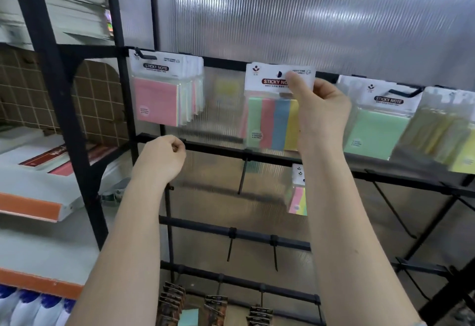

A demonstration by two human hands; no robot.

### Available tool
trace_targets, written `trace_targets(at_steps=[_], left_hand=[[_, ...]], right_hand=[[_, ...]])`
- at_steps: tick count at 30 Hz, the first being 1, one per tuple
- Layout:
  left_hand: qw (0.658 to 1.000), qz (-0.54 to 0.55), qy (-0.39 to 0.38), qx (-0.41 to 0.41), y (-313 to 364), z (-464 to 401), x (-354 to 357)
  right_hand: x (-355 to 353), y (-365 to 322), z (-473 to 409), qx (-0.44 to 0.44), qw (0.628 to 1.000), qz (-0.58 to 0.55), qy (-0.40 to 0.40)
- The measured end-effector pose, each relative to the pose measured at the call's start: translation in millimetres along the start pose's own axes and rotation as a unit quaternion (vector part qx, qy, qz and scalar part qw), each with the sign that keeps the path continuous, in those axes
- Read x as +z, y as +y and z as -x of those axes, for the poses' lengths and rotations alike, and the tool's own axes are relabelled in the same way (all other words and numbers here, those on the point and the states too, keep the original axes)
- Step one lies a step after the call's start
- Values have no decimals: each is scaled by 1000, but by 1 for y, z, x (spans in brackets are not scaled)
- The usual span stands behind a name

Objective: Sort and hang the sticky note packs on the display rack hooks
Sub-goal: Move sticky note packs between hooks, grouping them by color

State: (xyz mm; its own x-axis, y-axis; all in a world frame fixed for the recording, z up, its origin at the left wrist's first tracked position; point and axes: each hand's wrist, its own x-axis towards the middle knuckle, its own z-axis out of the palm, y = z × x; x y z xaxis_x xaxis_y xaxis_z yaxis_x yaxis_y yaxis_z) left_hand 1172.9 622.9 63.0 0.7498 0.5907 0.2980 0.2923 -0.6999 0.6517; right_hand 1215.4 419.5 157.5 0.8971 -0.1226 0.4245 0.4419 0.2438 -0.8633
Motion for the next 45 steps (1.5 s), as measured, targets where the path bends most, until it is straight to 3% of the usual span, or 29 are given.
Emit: trace_targets(at_steps=[12,22,32,45], left_hand=[[1000,25,-8,10,1,-11,8],[999,19,-32,24,5,1,7],[998,27,-42,42,14,54,1],[994,20,-54,93,38,101,10]], right_hand=[[8,21,-19,-11,999,36,37],[5,28,-25,-91,986,110,84],[-57,32,20,-16,985,123,117],[-151,66,71,102,953,252,137]])
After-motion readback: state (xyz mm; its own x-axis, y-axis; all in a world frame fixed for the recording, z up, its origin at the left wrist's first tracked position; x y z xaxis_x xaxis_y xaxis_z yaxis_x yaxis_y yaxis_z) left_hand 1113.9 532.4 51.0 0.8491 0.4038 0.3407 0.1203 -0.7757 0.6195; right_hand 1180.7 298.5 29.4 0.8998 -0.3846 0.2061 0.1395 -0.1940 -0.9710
